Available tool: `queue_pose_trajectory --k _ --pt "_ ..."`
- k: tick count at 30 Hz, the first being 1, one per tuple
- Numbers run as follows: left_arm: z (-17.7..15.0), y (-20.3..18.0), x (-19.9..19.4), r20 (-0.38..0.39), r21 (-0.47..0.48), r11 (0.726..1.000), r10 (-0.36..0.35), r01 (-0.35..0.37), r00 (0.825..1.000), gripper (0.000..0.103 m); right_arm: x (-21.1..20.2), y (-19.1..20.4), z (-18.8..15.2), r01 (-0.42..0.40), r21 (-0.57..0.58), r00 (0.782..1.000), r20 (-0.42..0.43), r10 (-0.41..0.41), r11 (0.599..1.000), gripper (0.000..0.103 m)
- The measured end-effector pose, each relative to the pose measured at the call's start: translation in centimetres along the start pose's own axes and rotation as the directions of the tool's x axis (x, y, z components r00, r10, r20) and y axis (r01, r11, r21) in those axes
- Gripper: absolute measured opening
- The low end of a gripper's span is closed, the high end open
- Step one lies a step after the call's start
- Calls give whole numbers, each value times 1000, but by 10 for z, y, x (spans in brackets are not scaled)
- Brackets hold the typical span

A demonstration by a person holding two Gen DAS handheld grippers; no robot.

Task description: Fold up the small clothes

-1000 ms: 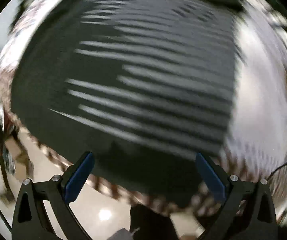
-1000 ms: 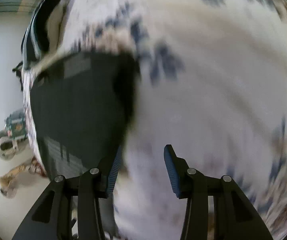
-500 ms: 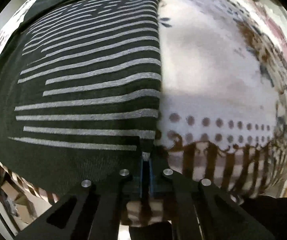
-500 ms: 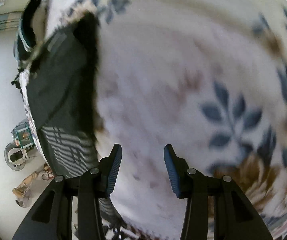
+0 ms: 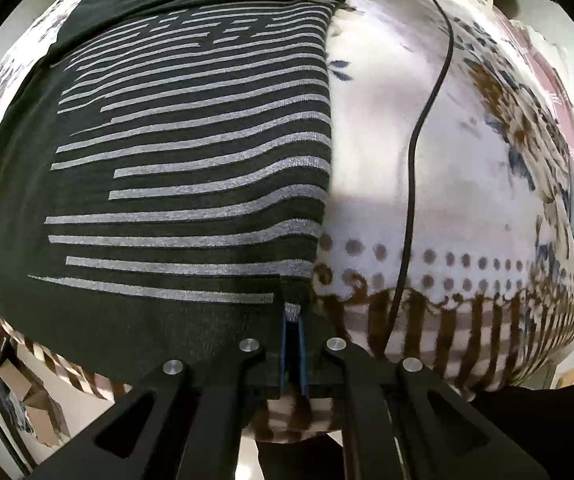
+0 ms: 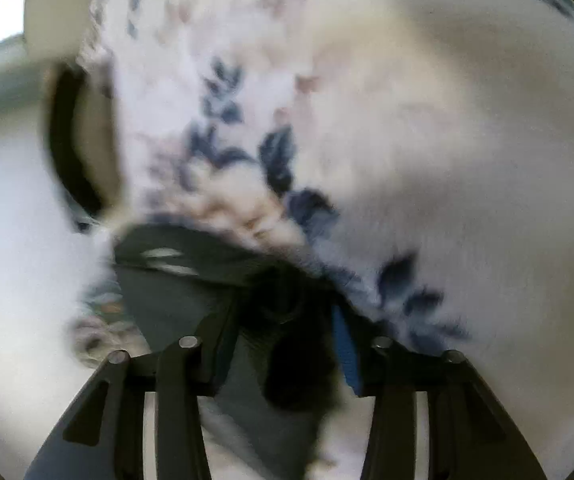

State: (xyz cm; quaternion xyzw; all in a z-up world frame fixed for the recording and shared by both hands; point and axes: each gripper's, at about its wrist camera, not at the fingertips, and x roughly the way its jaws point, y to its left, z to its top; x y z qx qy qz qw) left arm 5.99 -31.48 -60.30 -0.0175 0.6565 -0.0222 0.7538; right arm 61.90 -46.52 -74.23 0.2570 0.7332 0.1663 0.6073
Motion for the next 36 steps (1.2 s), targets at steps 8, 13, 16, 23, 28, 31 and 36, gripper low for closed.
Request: queue_pose_trajectory --k 8,13,16,23,28,31,36 --pt "1 3 -6 5 -20 1000 -16 16 1000 2 -23 11 1 150 -65 986 78 -145 987 4" --pt "2 23 -25 35 -62 997 -48 50 998 2 -27 25 0 89 -43 995 57 -87 995 7" --pt "3 31 -33 55 -97 993 -61 66 997 2 -12 5 11 23 34 999 -45 -21 999 20" --pt "6 48 -42 65 -166 980 -97 106 993 2 -14 -16 -2 -101 117 995 37 98 988 7" --pt "14 68 -59 85 -244 961 -112 130 990 2 -33 15 -12 -67 85 994 89 59 994 6" --pt "18 93 -85 117 -293 947 -100 131 988 2 -51 46 -16 -58 35 995 83 55 998 6" --pt "21 158 -134 198 -378 920 -27 102 980 2 -89 125 -28 -26 -41 995 96 30 999 6"
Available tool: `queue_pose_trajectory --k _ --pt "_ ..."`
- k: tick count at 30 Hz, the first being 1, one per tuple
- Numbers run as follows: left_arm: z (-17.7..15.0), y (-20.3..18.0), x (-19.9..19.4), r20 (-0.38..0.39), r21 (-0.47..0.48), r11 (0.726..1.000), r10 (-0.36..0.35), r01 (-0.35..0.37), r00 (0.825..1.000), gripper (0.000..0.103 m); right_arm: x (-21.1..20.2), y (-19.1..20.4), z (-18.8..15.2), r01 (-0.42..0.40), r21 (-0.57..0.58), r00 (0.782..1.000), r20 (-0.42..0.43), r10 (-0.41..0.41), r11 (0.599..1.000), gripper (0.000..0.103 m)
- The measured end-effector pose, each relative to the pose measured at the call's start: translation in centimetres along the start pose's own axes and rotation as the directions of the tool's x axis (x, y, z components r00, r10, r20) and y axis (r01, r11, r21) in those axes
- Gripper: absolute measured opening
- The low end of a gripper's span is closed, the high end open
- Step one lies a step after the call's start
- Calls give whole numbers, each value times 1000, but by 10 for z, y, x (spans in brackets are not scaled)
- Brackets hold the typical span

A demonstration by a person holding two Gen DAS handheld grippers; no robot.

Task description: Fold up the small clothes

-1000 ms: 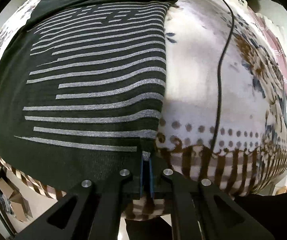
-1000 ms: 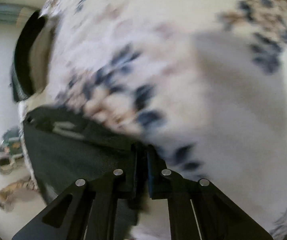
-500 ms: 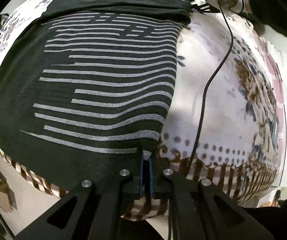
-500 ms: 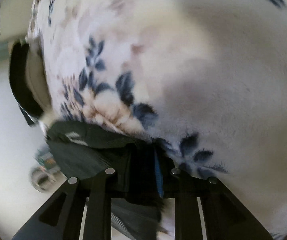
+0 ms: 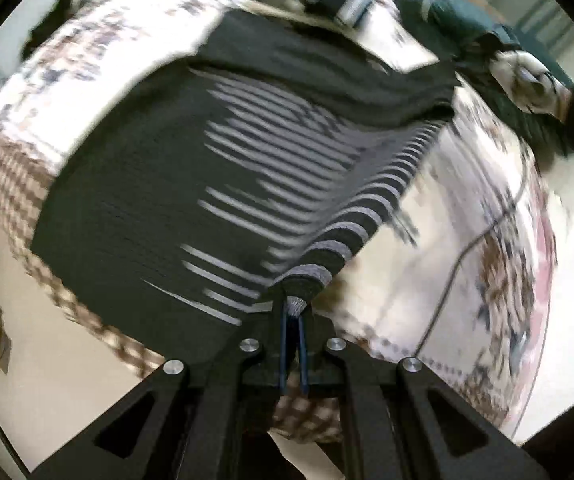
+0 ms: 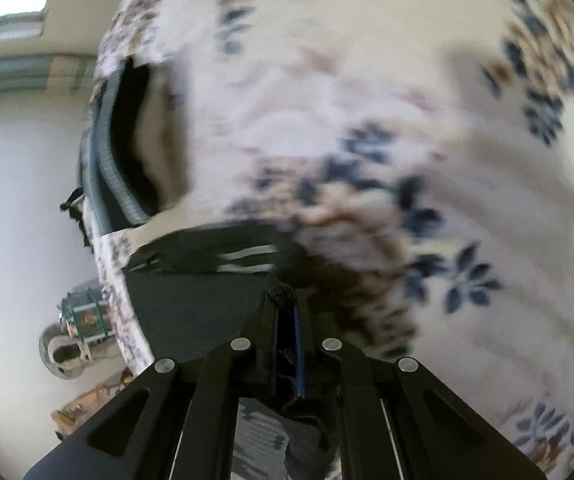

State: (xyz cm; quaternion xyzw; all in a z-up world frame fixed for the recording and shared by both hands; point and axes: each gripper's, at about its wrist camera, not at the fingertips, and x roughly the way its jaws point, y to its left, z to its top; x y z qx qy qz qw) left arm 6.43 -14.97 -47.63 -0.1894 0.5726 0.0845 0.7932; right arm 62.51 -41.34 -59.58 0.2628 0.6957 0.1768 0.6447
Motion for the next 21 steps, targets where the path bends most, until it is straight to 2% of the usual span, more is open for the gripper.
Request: queue_pose_trajectory --k 5,6,9,12,14,17,21 --pt "25 64 -22 55 -58 998 12 -8 998 2 -6 108 -6 30 -92 999 34 -27 995 6" --pt "29 80 -21 56 -84 996 -8 12 998 2 -6 118 -10 38 -105 999 42 -34 994 6" --pt "38 127 -14 46 -150 987 -49 55 998 2 11 182 -18 73 -145 995 72 -63 987 6" --pt "46 169 -5 33 -202 976 -82 87 996 2 48 247 -25 129 -159 989 90 -116 979 6" --pt "52 197 0 30 -233 966 -105 109 994 2 71 276 -26 156 -159 985 94 -143 975 6" --pt "59 233 5 32 -264 955 -129 133 991 2 127 334 -28 230 -204 972 95 -215 951 6" --pt "63 279 20 24 -308 939 -152 152 988 2 198 381 -32 316 -258 949 102 -299 913 6"
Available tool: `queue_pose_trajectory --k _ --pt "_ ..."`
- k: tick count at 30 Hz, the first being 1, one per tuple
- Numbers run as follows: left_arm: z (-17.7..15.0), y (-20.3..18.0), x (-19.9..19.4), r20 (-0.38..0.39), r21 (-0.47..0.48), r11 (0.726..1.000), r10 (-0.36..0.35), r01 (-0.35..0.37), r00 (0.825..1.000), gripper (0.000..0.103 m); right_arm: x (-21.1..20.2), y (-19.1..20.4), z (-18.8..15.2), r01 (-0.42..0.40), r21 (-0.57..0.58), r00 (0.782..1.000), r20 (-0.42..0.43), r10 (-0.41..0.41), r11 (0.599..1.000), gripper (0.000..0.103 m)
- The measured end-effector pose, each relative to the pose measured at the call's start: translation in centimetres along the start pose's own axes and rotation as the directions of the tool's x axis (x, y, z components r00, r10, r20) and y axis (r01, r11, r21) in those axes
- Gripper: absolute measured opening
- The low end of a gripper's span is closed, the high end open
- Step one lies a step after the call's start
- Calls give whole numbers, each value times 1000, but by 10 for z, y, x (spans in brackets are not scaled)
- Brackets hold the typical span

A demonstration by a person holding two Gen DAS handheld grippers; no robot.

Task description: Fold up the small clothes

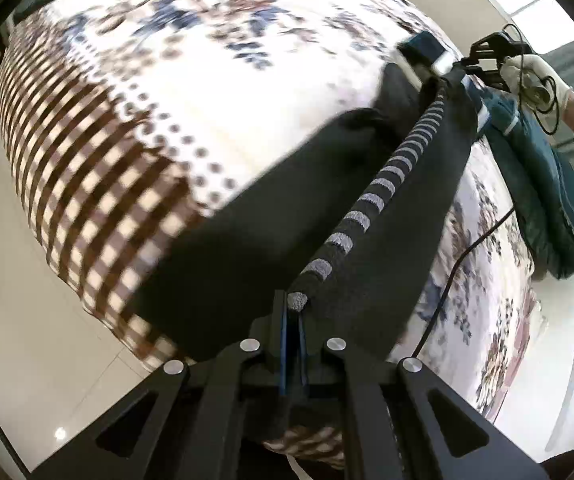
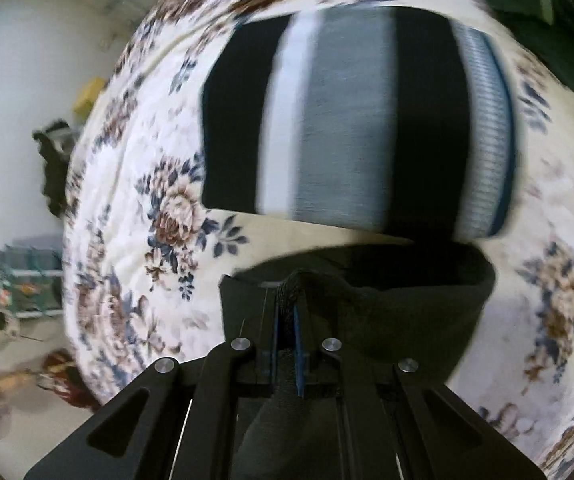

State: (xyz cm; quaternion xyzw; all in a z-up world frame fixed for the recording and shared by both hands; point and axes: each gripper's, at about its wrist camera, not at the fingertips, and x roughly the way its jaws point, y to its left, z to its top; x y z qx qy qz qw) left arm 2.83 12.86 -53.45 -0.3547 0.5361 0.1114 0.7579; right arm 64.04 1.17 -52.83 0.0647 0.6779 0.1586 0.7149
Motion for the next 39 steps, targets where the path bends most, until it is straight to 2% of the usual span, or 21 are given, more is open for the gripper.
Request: queue_pose_trajectory --k 5,8,10,11,12,13,14,15,16,17,20,21,23,24,27,29,32,34,35,38,39 --pt "10 47 24 -44 -56 998 -13 11 999 2 72 67 -1 105 -69 994 -34 -107 992 6" --pt "11 67 44 -84 -73 997 -32 25 996 3 105 86 -7 155 -106 986 -42 -161 982 6" --pt "12 82 53 -111 -128 990 -75 60 991 7 121 91 -9 170 -109 981 -72 -179 979 8" --pt "12 92 53 -126 -163 984 -86 65 988 8 123 90 -12 149 -93 984 -85 -157 984 19" --pt "11 97 51 -131 -180 981 -91 67 987 10 121 88 -16 117 -87 987 -103 -126 989 37" --pt "11 105 47 -133 -193 979 -83 56 988 12 119 86 -22 78 -83 989 -118 -87 994 46" --pt "10 113 42 -135 -204 979 -45 16 990 18 114 84 -28 60 -82 990 -123 -70 995 58" --pt "9 123 37 -143 -222 975 -12 -20 990 28 107 81 -39 38 -86 991 -127 -49 996 60" --pt "8 131 32 -144 -248 968 -14 -22 989 34 98 75 -54 1 -93 990 -143 -14 996 60" --pt "6 143 24 -136 -291 956 -19 -22 991 44 92 71 -67 -27 -95 987 -159 12 995 60" --pt "5 151 7 -86 -323 946 -37 7 996 48 63 48 -130 -98 -111 979 -188 76 989 60" --pt "6 147 4 -76 -314 949 -38 12 996 48 52 34 -165 -119 -112 975 -200 95 986 60" --pt "9 131 1 -74 -257 966 -23 3 997 48 45 14 -213 -130 -93 969 -225 107 987 60" --pt "10 121 4 -82 -222 975 -23 5 996 48 42 -6 -254 -137 -56 962 -244 119 989 60" --pt "7 89 21 -116 -91 995 16 -27 993 48 48 -48 -340 -140 56 940 -306 150 989 60" --pt "11 76 37 -144 -10 998 62 -64 988 48 59 -83 -413 -124 147 921 -350 169 981 60" --pt "6 57 58 -167 115 986 141 -122 976 46 76 -114 -485 -122 238 901 -381 208 964 60" --pt "3 49 65 -157 187 971 180 -150 971 9 86 -129 -530 -140 315 889 -378 260 939 60" --pt "3 45 64 -147 219 965 181 -147 972 6 90 -133 -545 -150 338 882 -379 280 929 60" --pt "3 39 51 -113 252 957 174 -141 978 5 102 -138 -590 -195 421 870 -343 355 886 60" --pt "3 39 44 -105 256 957 164 -133 981 5 104 -138 -596 -204 429 872 -328 362 880 52"
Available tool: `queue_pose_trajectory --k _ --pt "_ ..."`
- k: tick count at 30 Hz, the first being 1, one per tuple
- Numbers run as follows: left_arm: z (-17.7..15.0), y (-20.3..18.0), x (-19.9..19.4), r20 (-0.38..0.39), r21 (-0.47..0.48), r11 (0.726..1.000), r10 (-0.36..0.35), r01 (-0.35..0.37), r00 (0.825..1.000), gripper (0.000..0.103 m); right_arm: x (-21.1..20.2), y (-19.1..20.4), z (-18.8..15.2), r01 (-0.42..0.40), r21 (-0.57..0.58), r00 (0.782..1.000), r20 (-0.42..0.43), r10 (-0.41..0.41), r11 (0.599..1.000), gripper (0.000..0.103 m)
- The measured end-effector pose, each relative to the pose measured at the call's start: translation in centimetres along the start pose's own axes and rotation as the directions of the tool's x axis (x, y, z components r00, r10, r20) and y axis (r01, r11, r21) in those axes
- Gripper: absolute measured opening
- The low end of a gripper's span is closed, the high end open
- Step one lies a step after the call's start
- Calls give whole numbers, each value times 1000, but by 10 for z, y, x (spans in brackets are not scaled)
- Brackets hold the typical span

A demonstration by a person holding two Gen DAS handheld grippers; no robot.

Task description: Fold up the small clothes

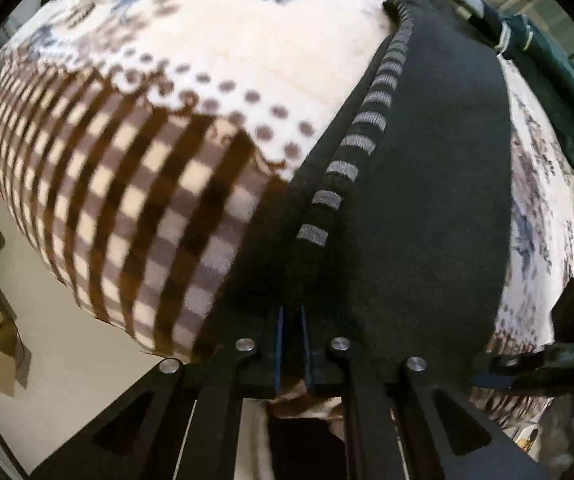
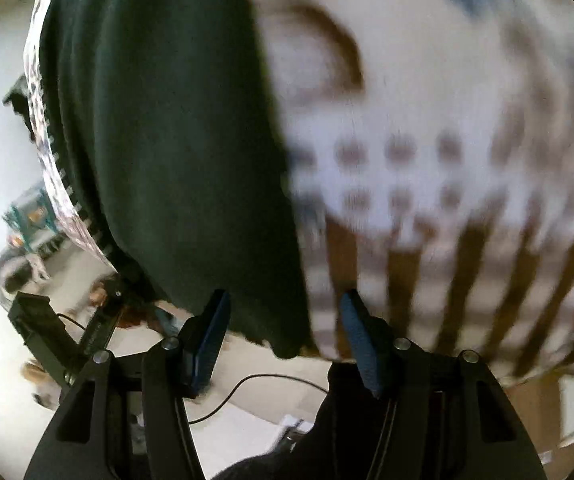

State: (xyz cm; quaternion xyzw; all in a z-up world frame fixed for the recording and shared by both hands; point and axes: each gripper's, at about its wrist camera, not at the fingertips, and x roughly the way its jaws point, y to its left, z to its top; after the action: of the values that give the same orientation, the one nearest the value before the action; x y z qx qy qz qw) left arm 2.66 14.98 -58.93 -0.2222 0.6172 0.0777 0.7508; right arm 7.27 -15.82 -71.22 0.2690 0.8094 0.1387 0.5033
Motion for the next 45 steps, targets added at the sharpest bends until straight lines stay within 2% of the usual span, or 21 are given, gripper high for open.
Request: queue_pose_trajectory --k 1,2,5,8,11,12,16,18,20,22,23,24,26,30,32,33,36,40,42,45 --pt "-2 3 -6 9 2 1000 -13 13 1000 5 3 -5 -8 -14 13 999 36 14 1000 37" --pt "-2 7 -13 15 6 1000 -24 24 1000 5 6 -8 -14 -20 26 998 56 19 999 6" --pt "0 13 -28 14 11 997 -72 72 997 5 6 -14 -35 -5 63 992 130 -4 998 5" --pt "1 31 -35 -7 -22 993 -120 120 993 5 -1 0 -59 90 27 979 183 -94 996 4" --pt "6 54 -19 -52 6 992 -127 128 990 5 4 15 -76 141 -5 973 187 -137 990 4" --pt "10 48 -10 -65 13 992 -124 126 990 5 7 20 -79 171 -16 967 193 -165 985 4" --pt "20 65 18 -147 -1 986 -165 167 975 6 35 25 -70 242 25 955 172 -242 970 4" --pt "25 66 17 -191 -20 978 -207 207 959 9 44 29 -63 279 -9 949 153 -275 960 5" --pt "29 63 4 -223 -13 975 -219 222 950 9 41 29 -58 259 11 960 105 -259 966 10" --pt "35 58 -17 -220 22 968 -239 250 946 23 32 33 -54 203 38 976 71 -206 978 26" --pt "42 56 -28 -211 44 966 -241 255 947 45 21 35 -54 179 48 980 83 -182 983 50" --pt "50 55 -39 -194 56 960 -257 273 947 64 9 39 -51 163 50 981 97 -168 985 61" --pt "75 49 -53 -144 66 946 -306 318 941 66 -19 52 -43 125 47 981 144 -131 991 61" --pt "144 26 -57 -65 94 927 -359 364 931 66 -76 65 -14 85 34 964 249 -90 996 61" --pt "191 5 -49 -22 121 916 -383 382 924 66 -106 74 13 48 38 951 304 -57 998 61" --pt "208 -6 -44 -3 135 918 -377 373 926 66 -122 79 31 25 35 939 341 -36 999 61" --pt "265 -38 -23 25 160 915 -378 370 925 66 -170 89 92 2 24 906 422 -12 1000 61" --pt "325 -73 14 15 177 911 -381 372 925 66 -225 94 171 -23 2 861 508 18 1000 61" --pt "351 -91 28 13 205 915 -359 349 933 66 -254 92 225 -45 -5 840 541 41 999 61" --pt "375 -115 49 21 240 922 -319 305 947 66 -269 100 292 -84 -21 816 572 81 996 61"
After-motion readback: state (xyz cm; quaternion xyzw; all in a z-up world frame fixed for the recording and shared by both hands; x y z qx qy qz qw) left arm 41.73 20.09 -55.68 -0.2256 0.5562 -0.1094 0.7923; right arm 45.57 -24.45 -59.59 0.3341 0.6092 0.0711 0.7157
